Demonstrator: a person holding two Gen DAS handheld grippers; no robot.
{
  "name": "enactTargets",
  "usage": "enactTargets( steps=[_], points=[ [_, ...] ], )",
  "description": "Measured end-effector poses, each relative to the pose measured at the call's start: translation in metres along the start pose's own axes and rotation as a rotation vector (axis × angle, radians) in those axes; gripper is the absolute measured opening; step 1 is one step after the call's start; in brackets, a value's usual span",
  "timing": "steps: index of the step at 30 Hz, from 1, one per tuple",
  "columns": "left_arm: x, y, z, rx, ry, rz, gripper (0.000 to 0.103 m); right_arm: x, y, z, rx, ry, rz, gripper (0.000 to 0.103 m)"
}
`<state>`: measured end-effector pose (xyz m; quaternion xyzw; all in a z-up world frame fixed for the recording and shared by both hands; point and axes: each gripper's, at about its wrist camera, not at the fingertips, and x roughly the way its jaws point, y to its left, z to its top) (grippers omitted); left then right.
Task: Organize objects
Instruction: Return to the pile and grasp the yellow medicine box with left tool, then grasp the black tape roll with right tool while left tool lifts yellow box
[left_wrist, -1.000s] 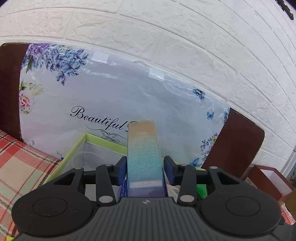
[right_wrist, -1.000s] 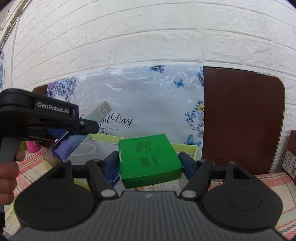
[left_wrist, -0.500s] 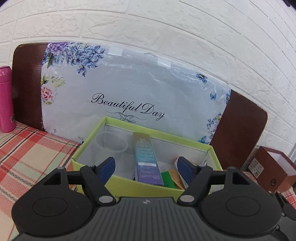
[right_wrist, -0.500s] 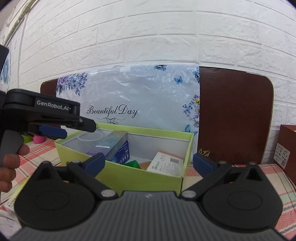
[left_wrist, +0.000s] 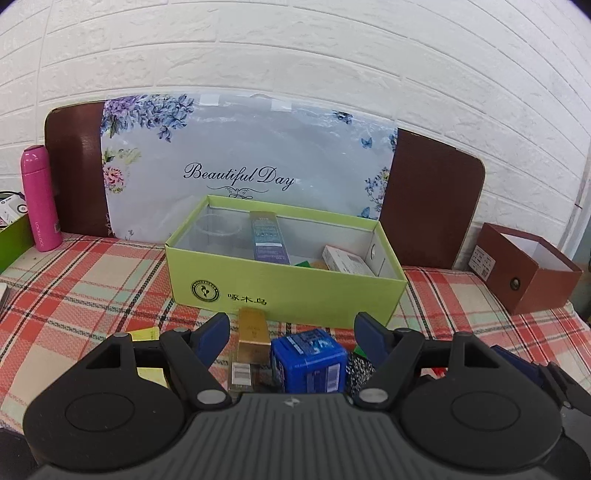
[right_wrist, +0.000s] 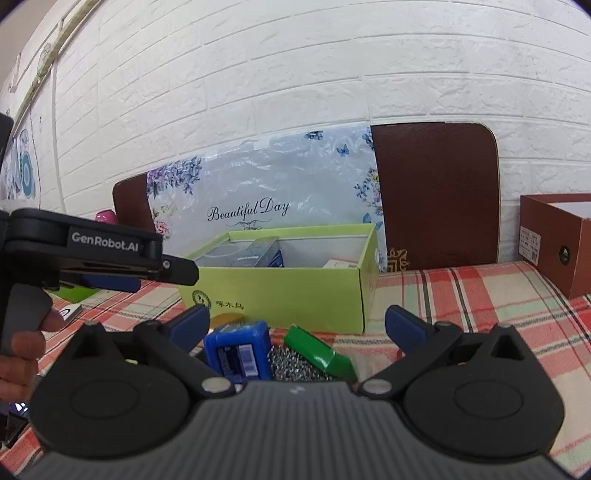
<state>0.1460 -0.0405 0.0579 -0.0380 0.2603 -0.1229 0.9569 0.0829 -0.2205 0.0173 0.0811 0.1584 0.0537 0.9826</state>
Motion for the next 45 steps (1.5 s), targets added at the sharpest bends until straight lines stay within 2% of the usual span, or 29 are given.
enactTargets(
  steps=[7,17,25,29,32,35,37,39,40,41,43,45],
  points=[
    [-0.027,0.01,-0.037,-0.051,0.037,-0.009,0.078,-0.02,0.005,-0.026,0.04,0.053,0.022,0.103],
    [-0.033,0.051,-0.088,-0.164,0.118,0.071,0.078,-0.031,0.021,-0.062,0.006,0.115,0.054,0.103],
    [-0.018,0.101,-0.07,-0.282,0.06,0.231,0.078,-0.031,0.025,-0.069,-0.006,0.119,0.059,0.103],
    [0.007,0.108,-0.06,-0.271,0.073,0.291,0.078,-0.032,0.027,-0.07,-0.014,0.112,0.054,0.103],
    [0.024,0.109,-0.058,-0.253,0.087,0.282,0.078,-0.031,0.027,-0.071,-0.003,0.107,0.057,0.103],
    [0.041,0.11,-0.056,-0.205,0.107,0.318,0.078,-0.027,0.026,-0.07,0.019,0.129,0.097,0.103],
    [0.047,0.117,-0.056,-0.205,0.103,0.319,0.079,-0.022,0.032,-0.069,-0.005,0.149,0.093,0.103],
    [0.046,0.126,-0.058,-0.245,0.094,0.276,0.071,-0.013,0.041,-0.069,-0.039,0.181,0.067,0.103],
    [0.045,0.13,-0.059,-0.272,0.091,0.238,0.057,-0.007,0.046,-0.068,-0.055,0.19,0.067,0.103],
    [0.045,0.132,-0.06,-0.283,0.092,0.225,0.049,-0.002,0.051,-0.067,-0.065,0.193,0.062,0.103],
    [0.042,0.131,-0.06,-0.256,0.083,0.218,0.04,0.01,0.063,-0.064,-0.089,0.195,0.059,0.103],
    [0.04,0.131,-0.061,-0.236,0.071,0.2,0.038,0.021,0.075,-0.06,-0.109,0.192,0.072,0.102]
  ],
)
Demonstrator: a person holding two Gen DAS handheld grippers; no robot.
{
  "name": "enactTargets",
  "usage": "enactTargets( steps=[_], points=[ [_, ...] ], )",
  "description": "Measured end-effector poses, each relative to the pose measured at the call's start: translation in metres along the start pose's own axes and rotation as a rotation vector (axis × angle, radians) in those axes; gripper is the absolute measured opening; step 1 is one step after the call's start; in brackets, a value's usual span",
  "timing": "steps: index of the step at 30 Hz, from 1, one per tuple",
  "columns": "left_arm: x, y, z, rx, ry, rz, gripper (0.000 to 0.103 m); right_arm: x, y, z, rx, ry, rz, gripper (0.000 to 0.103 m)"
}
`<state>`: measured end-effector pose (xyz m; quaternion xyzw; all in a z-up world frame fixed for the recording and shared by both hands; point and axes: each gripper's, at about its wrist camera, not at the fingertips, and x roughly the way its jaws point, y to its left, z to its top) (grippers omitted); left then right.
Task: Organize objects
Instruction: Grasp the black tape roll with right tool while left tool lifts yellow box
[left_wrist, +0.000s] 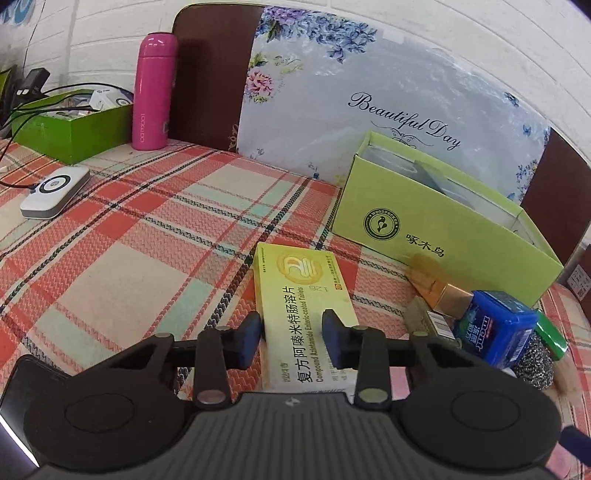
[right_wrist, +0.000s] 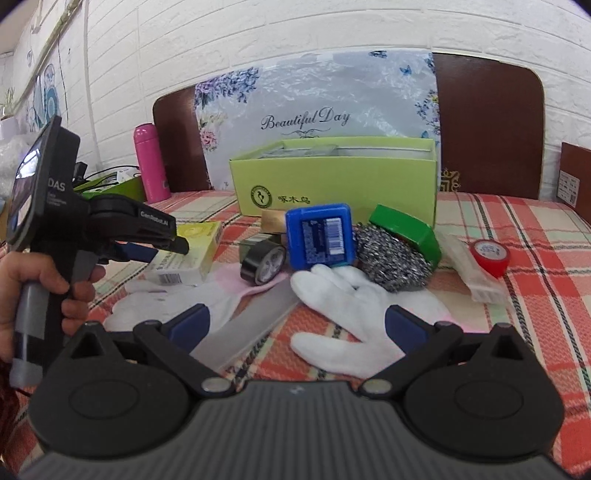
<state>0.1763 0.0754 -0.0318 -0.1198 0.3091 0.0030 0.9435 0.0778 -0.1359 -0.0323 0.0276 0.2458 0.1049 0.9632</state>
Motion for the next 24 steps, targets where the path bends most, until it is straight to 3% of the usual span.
enactTargets(
  steps=[4,6,8,10,12,14,16,24],
  points=[
    [0.001,0.005,-0.005,-0.01,-0.02,-0.026,0.037,0.03,0.02,0.013,-0.056,0.025,-0.022,0.084],
    [0.001,0.006,-0.005,-0.021,-0.022,-0.037,0.04,0.045,0.025,0.017,-0.065,0.041,-0.027,0.081],
    [0.004,0.006,-0.003,-0.045,-0.004,-0.068,0.065,0.059,0.029,0.021,-0.07,0.056,-0.035,0.076],
    [0.011,0.001,-0.003,-0.029,0.01,-0.092,0.073,0.069,0.031,0.024,-0.072,0.056,-0.051,0.07],
    [0.017,-0.01,-0.002,0.042,0.01,-0.064,0.073,0.077,0.032,0.026,-0.068,0.061,-0.059,0.063],
    [0.024,-0.015,-0.004,0.092,0.012,-0.032,0.074,0.083,0.03,0.027,-0.064,0.076,-0.058,0.052],
    [0.026,-0.012,-0.008,0.1,-0.002,-0.038,0.074,0.082,0.026,0.026,-0.056,0.072,-0.052,0.021],
    [0.007,-0.012,-0.009,0.105,0.017,-0.093,0.073,0.04,0.009,0.02,-0.033,0.044,-0.017,0.018]
  ],
)
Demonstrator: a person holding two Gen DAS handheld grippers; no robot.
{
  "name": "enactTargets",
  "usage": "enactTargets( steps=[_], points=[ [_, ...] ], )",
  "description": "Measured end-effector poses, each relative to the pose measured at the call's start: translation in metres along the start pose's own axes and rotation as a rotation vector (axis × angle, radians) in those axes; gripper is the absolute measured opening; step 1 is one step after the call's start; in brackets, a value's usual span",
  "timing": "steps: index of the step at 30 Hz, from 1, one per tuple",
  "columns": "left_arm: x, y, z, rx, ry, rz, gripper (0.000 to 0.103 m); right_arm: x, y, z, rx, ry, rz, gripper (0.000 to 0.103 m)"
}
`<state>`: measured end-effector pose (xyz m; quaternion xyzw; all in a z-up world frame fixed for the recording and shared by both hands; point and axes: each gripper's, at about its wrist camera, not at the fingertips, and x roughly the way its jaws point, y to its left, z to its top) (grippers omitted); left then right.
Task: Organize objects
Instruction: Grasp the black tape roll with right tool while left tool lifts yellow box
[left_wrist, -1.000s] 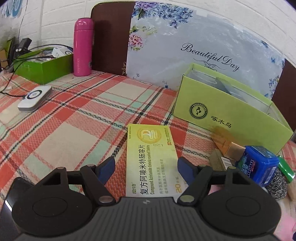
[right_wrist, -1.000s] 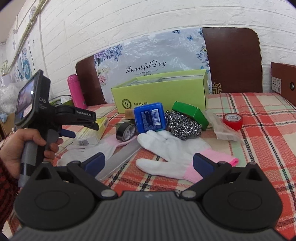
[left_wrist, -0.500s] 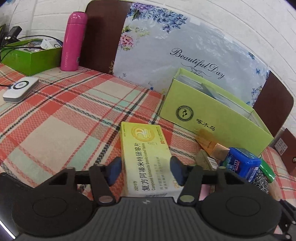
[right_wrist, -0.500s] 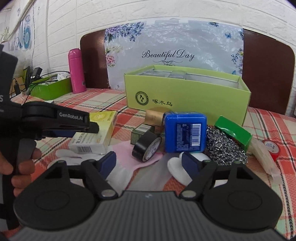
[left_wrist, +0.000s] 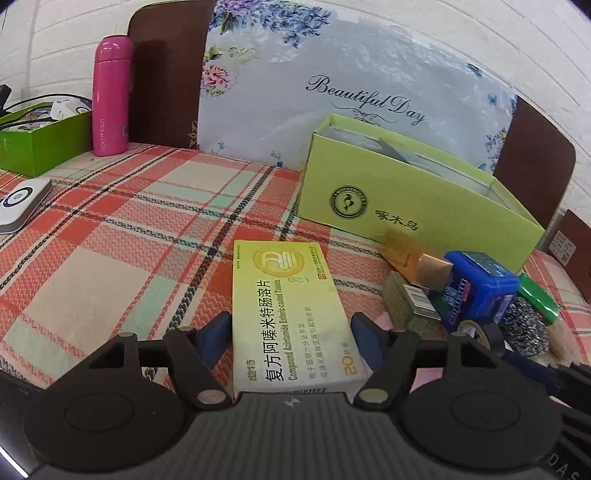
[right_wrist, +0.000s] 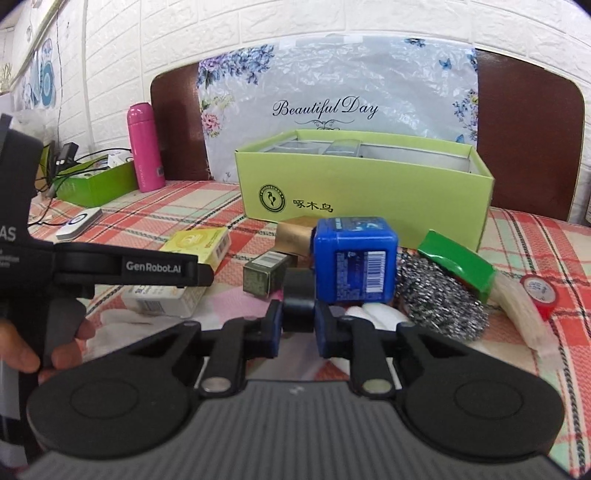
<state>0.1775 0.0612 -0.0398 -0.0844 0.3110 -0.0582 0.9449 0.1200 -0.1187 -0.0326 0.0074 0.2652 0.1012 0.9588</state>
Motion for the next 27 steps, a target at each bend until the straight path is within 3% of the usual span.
enactTargets(
  steps=[8,14,19,27],
  points=[
    [-0.057,-0.034,-0.03,0.138,0.02,-0.176,0.072,-0.059,-0.034,-0.032,0.067,0.032,-0.005,0.018],
    [-0.046,-0.06,-0.05,0.232,0.058,-0.071,0.073,-0.069,-0.047,-0.05,0.118,0.061,-0.009,0.02],
    [-0.044,-0.064,-0.046,0.274,0.057,-0.063,0.072,-0.07,-0.046,-0.05,0.109,0.041,-0.001,0.028],
    [-0.039,-0.066,-0.046,0.246,0.046,-0.05,0.074,-0.066,-0.045,-0.052,0.106,0.054,0.01,0.028]
  ],
)
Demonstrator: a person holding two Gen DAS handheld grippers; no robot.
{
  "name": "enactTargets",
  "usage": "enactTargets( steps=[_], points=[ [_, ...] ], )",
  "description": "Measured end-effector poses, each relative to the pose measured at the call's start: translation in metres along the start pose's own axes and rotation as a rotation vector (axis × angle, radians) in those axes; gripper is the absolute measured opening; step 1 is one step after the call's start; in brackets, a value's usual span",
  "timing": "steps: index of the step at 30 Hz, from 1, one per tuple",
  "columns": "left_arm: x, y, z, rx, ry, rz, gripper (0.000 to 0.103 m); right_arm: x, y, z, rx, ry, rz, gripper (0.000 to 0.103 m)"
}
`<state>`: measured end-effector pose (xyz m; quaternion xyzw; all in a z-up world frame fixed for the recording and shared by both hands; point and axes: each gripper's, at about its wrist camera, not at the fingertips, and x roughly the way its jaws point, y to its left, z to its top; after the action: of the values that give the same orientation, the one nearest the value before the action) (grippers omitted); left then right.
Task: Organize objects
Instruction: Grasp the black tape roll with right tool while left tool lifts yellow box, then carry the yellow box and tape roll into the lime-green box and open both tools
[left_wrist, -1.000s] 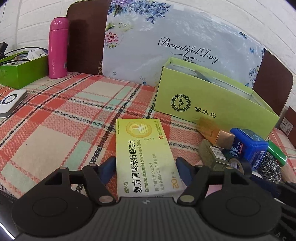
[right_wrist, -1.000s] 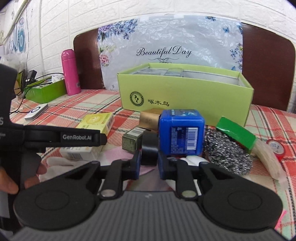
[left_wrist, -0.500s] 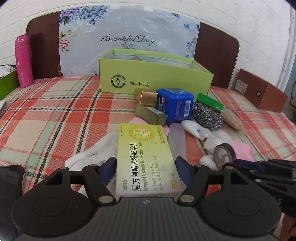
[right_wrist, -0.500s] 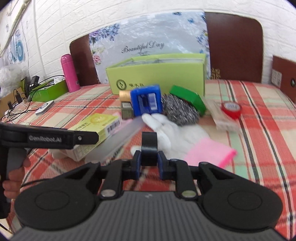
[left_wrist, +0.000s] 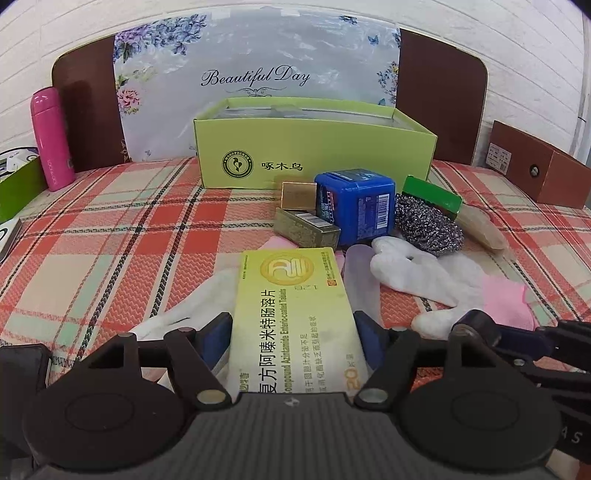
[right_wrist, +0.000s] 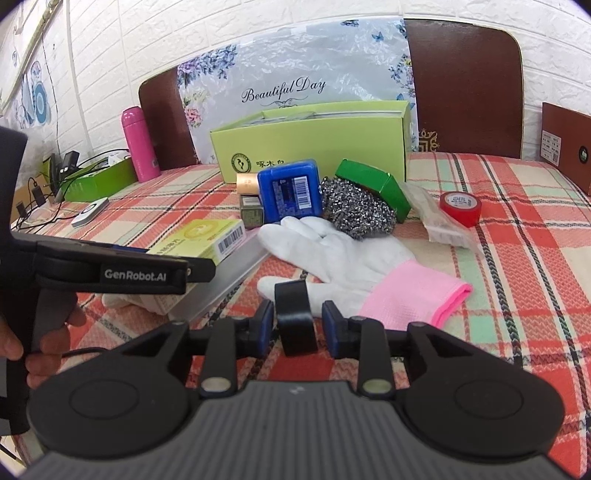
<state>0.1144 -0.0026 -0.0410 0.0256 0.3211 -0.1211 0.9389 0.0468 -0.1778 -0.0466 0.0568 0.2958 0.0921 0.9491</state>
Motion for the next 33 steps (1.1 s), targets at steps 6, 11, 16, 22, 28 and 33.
enactTargets(
  steps=[6,11,16,22,28,33],
  points=[
    [0.0,0.001,-0.001,-0.009,-0.009,-0.028,0.07,0.002,0.0,-0.002,0.005,0.014,0.012,0.023],
    [-0.007,0.0,-0.002,-0.022,-0.017,-0.039,0.07,-0.001,0.004,-0.002,-0.005,0.007,0.032,0.018],
    [-0.019,0.0,0.004,-0.042,-0.052,-0.064,0.07,-0.009,0.005,0.006,-0.014,-0.036,0.048,0.018],
    [-0.033,-0.003,0.023,-0.059,-0.128,-0.077,0.07,-0.012,0.002,0.027,-0.029,-0.113,0.05,0.018],
    [-0.037,-0.009,0.058,-0.082,-0.22,-0.077,0.07,-0.004,-0.003,0.059,-0.061,-0.201,0.037,0.018],
    [-0.034,-0.017,0.093,-0.098,-0.298,-0.088,0.07,0.005,-0.015,0.093,-0.056,-0.297,0.014,0.018]
  ],
)
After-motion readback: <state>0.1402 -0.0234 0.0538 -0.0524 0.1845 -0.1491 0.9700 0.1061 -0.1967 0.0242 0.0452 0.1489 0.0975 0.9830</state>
